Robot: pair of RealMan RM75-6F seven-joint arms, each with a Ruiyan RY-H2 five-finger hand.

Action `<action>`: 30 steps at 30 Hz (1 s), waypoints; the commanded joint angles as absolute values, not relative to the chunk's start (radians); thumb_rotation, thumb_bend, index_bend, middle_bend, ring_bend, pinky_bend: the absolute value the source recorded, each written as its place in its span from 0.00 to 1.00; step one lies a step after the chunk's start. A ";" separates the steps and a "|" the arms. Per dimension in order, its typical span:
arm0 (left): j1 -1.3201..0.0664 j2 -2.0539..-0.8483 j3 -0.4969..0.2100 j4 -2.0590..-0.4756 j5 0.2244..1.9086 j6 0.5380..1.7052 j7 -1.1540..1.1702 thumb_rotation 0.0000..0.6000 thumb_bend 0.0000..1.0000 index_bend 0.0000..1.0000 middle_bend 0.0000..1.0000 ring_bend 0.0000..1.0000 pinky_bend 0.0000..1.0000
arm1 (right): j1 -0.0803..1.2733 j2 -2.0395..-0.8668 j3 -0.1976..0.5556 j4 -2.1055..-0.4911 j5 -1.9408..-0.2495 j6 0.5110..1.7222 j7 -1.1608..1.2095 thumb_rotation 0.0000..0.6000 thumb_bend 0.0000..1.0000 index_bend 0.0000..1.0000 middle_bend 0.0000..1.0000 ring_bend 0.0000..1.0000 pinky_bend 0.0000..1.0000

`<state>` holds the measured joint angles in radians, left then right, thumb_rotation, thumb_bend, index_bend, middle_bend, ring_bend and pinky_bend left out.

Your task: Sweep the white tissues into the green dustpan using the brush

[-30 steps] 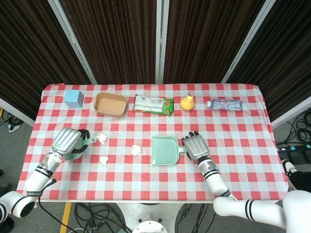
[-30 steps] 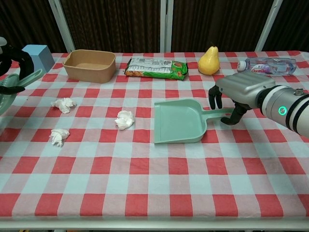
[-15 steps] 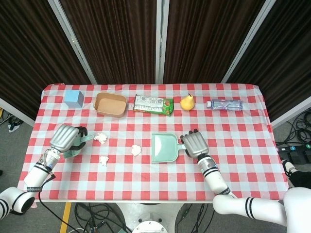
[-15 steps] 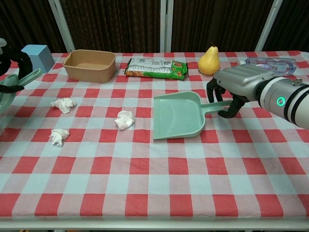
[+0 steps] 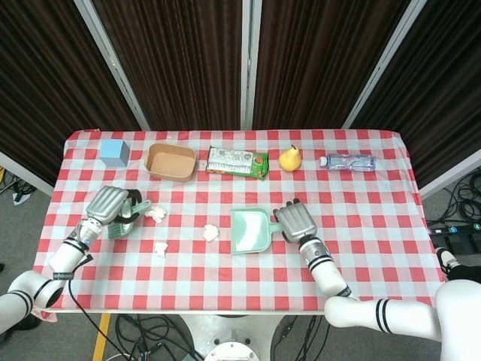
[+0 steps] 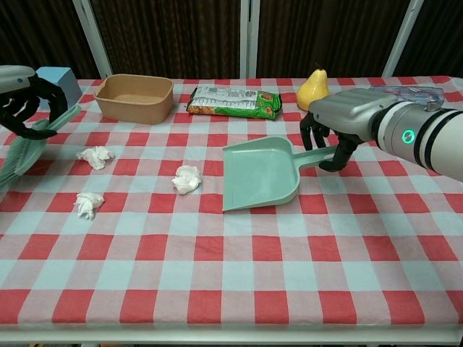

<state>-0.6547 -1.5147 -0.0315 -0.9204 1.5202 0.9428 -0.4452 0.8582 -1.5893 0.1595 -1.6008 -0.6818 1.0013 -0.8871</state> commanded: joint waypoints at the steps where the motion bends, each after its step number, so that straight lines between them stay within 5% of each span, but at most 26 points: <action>1: -0.688 -1.560 -0.020 -0.867 1.550 0.928 -0.504 1.00 0.47 0.54 0.57 0.71 0.82 | 0.868 -1.600 0.156 -1.600 -0.675 1.013 -0.896 1.00 0.35 0.62 0.54 0.30 0.24; 30: -0.831 -1.637 -0.012 -0.967 1.603 0.916 -0.800 1.00 0.48 0.54 0.57 0.69 0.81 | 0.931 -1.763 0.179 -1.475 -0.660 1.022 -0.816 1.00 0.37 0.64 0.54 0.31 0.24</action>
<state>-0.8236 -1.6296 -0.0091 -0.9573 1.6045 0.9184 -0.7824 0.9306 -1.7609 0.1779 -1.4785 -0.6586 1.0244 -0.8216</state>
